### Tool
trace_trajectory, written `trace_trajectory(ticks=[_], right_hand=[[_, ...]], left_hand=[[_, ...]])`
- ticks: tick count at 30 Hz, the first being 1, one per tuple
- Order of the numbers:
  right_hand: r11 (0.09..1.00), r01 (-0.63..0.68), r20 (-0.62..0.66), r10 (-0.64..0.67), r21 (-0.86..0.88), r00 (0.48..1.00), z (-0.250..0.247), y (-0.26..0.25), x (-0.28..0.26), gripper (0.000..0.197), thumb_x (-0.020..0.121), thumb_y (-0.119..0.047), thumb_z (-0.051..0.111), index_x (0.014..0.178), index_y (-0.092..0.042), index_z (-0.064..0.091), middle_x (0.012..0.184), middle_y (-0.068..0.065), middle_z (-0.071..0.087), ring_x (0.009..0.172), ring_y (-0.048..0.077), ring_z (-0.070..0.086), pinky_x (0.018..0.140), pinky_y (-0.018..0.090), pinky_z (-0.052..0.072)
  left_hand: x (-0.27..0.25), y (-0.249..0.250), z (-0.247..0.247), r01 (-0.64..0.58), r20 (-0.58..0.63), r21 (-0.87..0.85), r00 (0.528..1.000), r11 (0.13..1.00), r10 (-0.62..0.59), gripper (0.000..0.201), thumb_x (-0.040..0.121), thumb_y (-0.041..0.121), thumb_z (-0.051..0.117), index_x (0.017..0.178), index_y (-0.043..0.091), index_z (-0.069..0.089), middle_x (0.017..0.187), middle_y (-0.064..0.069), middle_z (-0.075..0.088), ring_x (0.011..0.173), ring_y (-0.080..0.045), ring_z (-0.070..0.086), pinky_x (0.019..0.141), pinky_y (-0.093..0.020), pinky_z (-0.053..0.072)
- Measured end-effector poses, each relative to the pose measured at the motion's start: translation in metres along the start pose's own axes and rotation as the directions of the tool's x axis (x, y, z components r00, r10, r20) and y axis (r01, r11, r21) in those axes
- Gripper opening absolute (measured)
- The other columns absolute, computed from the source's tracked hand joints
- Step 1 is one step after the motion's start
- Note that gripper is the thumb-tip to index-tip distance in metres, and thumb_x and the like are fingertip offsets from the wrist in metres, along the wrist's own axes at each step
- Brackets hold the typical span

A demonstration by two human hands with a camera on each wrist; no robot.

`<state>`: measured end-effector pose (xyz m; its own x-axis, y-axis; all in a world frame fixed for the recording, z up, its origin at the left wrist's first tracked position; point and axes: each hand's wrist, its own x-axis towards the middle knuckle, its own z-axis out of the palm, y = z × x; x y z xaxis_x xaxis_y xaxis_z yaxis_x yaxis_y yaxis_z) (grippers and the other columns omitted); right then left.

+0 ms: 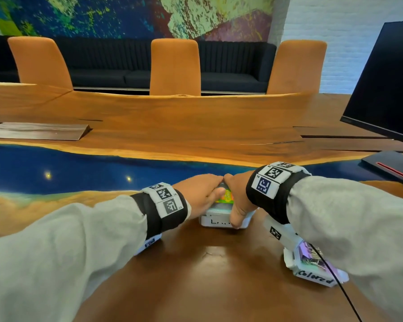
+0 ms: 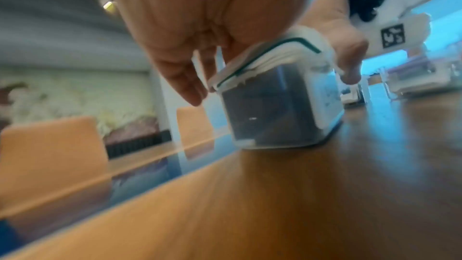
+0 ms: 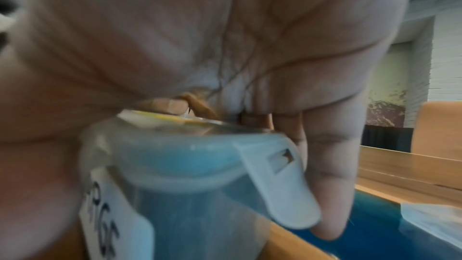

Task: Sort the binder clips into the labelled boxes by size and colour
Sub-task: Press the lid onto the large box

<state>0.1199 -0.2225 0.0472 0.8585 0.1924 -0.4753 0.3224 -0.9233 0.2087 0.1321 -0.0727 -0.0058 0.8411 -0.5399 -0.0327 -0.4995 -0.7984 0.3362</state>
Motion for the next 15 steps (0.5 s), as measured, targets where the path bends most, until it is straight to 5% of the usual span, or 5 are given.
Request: trace_trajectory(ticks=[3,6,11,15], right_hand=[[1.000,0.015,-0.015,-0.015,0.003,1.000,0.001,0.001,0.004,0.089,0.063,-0.051,0.082,0.131,-0.018,0.034,0.088,0.000,0.054,0.070,0.016,0.054,0.068,0.033,0.048],[0.999,0.036,-0.043,-0.036,0.014,0.998,0.005,0.001,0.005,0.085,0.064,-0.047,0.082,0.128,-0.016,0.036,0.093,-0.001,0.054,0.072,0.014,0.052,0.072,0.031,0.047],[0.999,0.024,-0.050,-0.022,0.030,0.999,0.006,0.001,0.002,0.070,0.066,-0.039,0.081,0.116,-0.015,0.038,0.084,-0.002,0.050,0.064,0.012,0.048,0.053,0.026,0.038],[1.000,0.009,-0.064,-0.009,0.008,0.998,0.009,0.001,0.002,0.066,0.067,-0.040,0.080,0.110,-0.016,0.037,0.082,-0.001,0.051,0.063,0.013,0.049,0.051,0.026,0.038]], left_hand=[[-0.006,-0.005,0.008,-0.074,0.044,0.032,0.996,0.997,0.072,0.082,0.092,0.070,0.043,0.153,0.018,0.027,0.146,-0.004,0.044,0.134,-0.020,0.040,0.111,-0.042,0.038],[-0.006,-0.009,0.016,-0.062,0.019,0.088,0.998,0.994,0.060,0.110,0.078,0.081,0.053,0.158,0.015,0.015,0.149,-0.004,0.037,0.134,-0.022,0.036,0.112,-0.041,0.036],[-0.005,-0.007,0.018,-0.077,0.013,0.220,0.997,0.972,0.076,0.114,0.077,0.081,0.057,0.158,0.016,0.009,0.148,-0.003,0.036,0.130,-0.021,0.038,0.109,-0.040,0.040],[-0.001,-0.004,0.019,-0.043,0.004,0.276,0.999,0.960,0.043,0.106,0.077,0.078,0.062,0.153,0.016,0.021,0.135,-0.003,0.043,0.119,-0.023,0.044,0.102,-0.041,0.042]])
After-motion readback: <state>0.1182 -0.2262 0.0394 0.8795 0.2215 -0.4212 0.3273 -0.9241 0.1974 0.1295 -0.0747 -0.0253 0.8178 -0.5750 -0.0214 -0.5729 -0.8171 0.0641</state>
